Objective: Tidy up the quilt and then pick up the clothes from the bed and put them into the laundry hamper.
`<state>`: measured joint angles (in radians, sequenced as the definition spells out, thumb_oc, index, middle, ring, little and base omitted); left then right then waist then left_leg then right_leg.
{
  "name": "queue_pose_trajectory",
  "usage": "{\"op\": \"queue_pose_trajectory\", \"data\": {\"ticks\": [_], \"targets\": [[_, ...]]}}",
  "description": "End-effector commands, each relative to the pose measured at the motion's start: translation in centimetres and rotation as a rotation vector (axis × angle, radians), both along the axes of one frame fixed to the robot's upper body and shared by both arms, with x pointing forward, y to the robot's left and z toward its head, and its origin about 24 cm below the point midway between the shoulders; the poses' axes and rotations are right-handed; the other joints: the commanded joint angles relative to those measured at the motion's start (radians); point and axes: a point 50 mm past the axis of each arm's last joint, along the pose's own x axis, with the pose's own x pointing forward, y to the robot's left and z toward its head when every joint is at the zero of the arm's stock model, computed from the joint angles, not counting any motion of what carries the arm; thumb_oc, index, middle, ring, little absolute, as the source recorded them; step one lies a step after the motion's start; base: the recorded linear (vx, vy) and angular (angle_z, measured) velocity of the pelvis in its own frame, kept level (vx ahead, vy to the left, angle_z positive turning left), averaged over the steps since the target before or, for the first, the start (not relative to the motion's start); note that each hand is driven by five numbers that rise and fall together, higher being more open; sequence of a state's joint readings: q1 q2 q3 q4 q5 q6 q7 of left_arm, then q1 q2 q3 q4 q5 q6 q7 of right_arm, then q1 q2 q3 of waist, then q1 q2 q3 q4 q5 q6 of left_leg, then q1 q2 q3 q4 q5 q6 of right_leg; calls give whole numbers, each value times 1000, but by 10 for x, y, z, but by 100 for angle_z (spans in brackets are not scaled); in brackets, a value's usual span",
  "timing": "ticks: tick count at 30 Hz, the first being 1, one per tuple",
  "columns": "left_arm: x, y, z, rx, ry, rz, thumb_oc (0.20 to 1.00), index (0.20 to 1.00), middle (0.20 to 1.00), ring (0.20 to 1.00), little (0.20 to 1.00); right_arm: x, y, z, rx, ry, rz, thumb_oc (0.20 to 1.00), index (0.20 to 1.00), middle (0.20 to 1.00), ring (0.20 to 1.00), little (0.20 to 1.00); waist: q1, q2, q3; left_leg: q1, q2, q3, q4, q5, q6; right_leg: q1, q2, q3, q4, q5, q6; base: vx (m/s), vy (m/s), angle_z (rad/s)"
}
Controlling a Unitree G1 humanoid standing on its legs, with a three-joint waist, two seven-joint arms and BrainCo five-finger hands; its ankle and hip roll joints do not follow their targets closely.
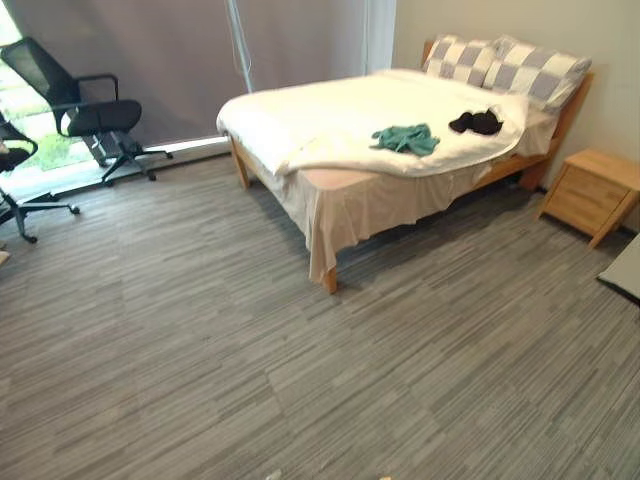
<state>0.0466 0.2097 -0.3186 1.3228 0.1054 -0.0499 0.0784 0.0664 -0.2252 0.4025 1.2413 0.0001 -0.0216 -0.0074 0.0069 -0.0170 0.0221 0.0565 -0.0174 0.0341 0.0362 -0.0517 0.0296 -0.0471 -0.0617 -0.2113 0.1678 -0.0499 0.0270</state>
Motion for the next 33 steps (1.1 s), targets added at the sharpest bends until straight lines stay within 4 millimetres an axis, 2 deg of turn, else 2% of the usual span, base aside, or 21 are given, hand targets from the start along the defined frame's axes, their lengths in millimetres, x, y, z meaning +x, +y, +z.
{"op": "queue_pose_trajectory", "data": {"ticks": [1, 5, 7, 9, 10, 11, 12, 14, 16, 17, 18, 19, 20, 24, 25, 26, 27, 28, 30, 31, 33], "targets": [[35, -14, 3, -27, -97, -41, 1000, 1000, 1000, 1000, 1000, 38, 18, 4, 36, -95, 47, 1000, 1000, 1000, 1000, 1000, 2, 0, 93, 64, 52, 27, -124, 14, -75, 158, -55, 11, -255, 26, 106, 0, 0, 0], [33, -13, 3, -53, -86, -24, 1000, 1000, 1000, 1000, 1000, 41, 15, 5, 33, -98, 59, 1000, 1000, 1000, 1000, 1000, 7, 2, 112, 52, 47, 18, -124, 15, -68, 142, -55, 24, -255, 33, 108, 7, 21, -5], [38, -6, 5, -25, -95, -22, 1000, 1000, 1000, 1000, 1000, 55, 14, 8, 25, -135, 69, 1000, 1000, 1000, 1000, 1000, 14, -5, 147, 29, 38, 13, -124, 17, -57, 116, -60, 25, -255, 50, 113, -42, 56, -6], [46, 5, 9, 8, -120, -2, 1000, 1000, 1000, 1000, 1000, 66, 16, 11, 40, -166, 52, 1000, 1000, 1000, 1000, 1000, 25, -7, 180, 15, 38, 15, -114, 14, -40, 34, -73, 18, -113, 37, 120, -101, 62, -12], [48, 9, 10, 18, -127, 10, 1000, 1000, 1000, 1000, 1000, 70, 17, 12, 46, -177, 42, 1000, 1000, 1000, 1000, 1000, 29, -4, 193, 13, 35, 17, -108, 7, -31, -15, -88, 8, -15, 40, 140, -52, 63, -13], [49, 9, 10, 18, -127, 10, 1000, 1000, 1000, 1000, 1000, 70, 17, 12, 46, -178, 42, 1000, 1000, 1000, 1000, 1000, 30, -5, 192, 11, 34, 18, -107, 7, -30, -19, -90, 10, -9, 38, 141, -23, 151, -17], [50, 17, 12, 30, -129, 80, 1000, 1000, 1000, 1000, 1000, 77, 18, 15, 52, -198, 29, 1000, 1000, 1000, 1000, 1000, 26, -1, 236, 35, 28, 23, -97, -17, -7, -123, -143, -12, 230, 112, 188, 63, 126, -30], [55, 20, 13, 33, -136, 110, 1000, 1000, 1000, 1000, 1000, 83, 21, 16, 65, -219, 11, 1000, 1000, 1000, 1000, 1000, 18, -6, 258, 58, 27, 14, -98, -26, -3, -172, -147, -2, 311, 130, 185, 146, 58, -37], [67, 23, 17, 40, -174, 105, 1000, 1000, 1000, 1000, 1000, 90, 26, 19, 80, -250, -6, 1000, 1000, 1000, 1000, 1000, 6, -11, 284, 91, 28, -2, -101, -51, -6, -228, -145, 2, 298, 112, 172, 301, -93, 24], [80, 21, 21, 42, -209, 61, 1000, 1000, 1000, 1000, 1000, 93, 30, 20, 101, -270, -21, 1000, 1000, 1000, 1000, 1000, -13, -33, 291, 130, 17, -15, -122, -81, -24, -226, -140, -16, 112, 106, 161, 291, -134, 42], [80, 21, 21, 42, -209, 61, 1000, 1000, 1000, 1000, 1000, 93, 29, 20, 101, -270, -21, 1000, 1000, 1000, 1000, 1000, -15, -30, 294, 134, 21, -17, -122, -82, -25, -218, -137, -20, 106, 107, 160, 463, -204, 30], [81, 20, 22, 43, -217, 46, 1000, 1000, 1000, 1000, 1000, 92, 29, 20, 100, -267, -24, 1000, 1000, 1000, 1000, 1000, -27, -36, 295, 152, 20, -24, -124, -102, -38, -212, -136, -32, -30, 127, 158, 552, -242, 56], [83, 18, 21, 47, -208, 2, 1000, 1000, 1000, 1000, 1000, 85, 30, 17, 100, -242, -25, 1000, 1000, 1000, 1000, 1000, -54, -33, 287, 191, 46, -25, -124, -149, -70, -228, -140, -48, -206, 177, 178, 700, -299, 48], [71, 16, 17, 58, -162, -56, 1000, 1000, 1000, 1000, 1000, 69, 27, 11, 84, -172, -3, 1000, 1000, 1000, 1000, 1000, -72, -25, 252, 256, 69, -33, -124, -204, -86, -217, -142, -72, -233, 201, 172, 575, -182, 31], [67, 10, 15, 39, -153, -49, 1000, 1000, 1000, 1000, 1000, 65, 24, 10, 79, -164, 8, 1000, 1000, 1000, 1000, 1000, -88, -12, 234, 241, 94, -30, 6, -172, -109, -202, -121, -63, -199, 188, 148, 374, -94, 20], [67, 10, 15, 39, -153, -49, 1000, 1000, 1000, 1000, 1000, 64, 24, 10, 79, -164, 8, 1000, 1000, 1000, 1000, 1000, -89, -11, 233, 238, 94, -31, 10, -174, -109, -203, -121, -64, -199, 188, 147, 723, -270, 39], [67, 10, 15, 37, -158, -18, 1000, 1000, 1000, 1000, 1000, 56, 18, 8, 48, -131, 69, 1000, 1000, 1000, 1000, 1000, -73, -13, 226, 116, 102, -32, 308, -16, -157, -101, -78, -88, -235, 164, 95, 353, -177, 41], [67, 10, 15, 37, -157, -18, 1000, 1000, 1000, 1000, 1000, 56, 18, 8, 48, -131, 69, 1000, 1000, 1000, 1000, 1000, -73, -13, 225, 115, 101, -33, 308, -16, -157, -101, -79, -88, -235, 164, 95, 456, -244, 42], [75, 12, 18, 33, -195, -1, 1000, 1000, 1000, 1000, 1000, 66, 18, 12, 47, -172, 92, 1000, 1000, 1000, 1000, 1000, -52, -34, 236, 12, 90, -37, 524, 82, -165, -31, -63, -89, -255, 129, 58, 409, -214, -31], [92, 14, 24, 45, -253, 8, 1000, 1000, 1000, 1000, 1000, 88, 19, 20, 46, -238, 108, 1000, 1000, 1000, 1000, 1000, -21, -67, 250, -106, 98, 13, 627, 60, -153, 22, -65, -77, -255, 87, 44, 587, -248, -71], [98, 15, 27, 49, -284, 27, 1000, 1000, 1000, 1000, 1000, 104, 26, 27, 58, -294, 134, 1000, 1000, 1000, 1000, 1000, 14, -78, 256, -194, 108, 62, 593, 16, -140, 62, -65, -62, -255, 53, 46, 433, -114, -52]]}}
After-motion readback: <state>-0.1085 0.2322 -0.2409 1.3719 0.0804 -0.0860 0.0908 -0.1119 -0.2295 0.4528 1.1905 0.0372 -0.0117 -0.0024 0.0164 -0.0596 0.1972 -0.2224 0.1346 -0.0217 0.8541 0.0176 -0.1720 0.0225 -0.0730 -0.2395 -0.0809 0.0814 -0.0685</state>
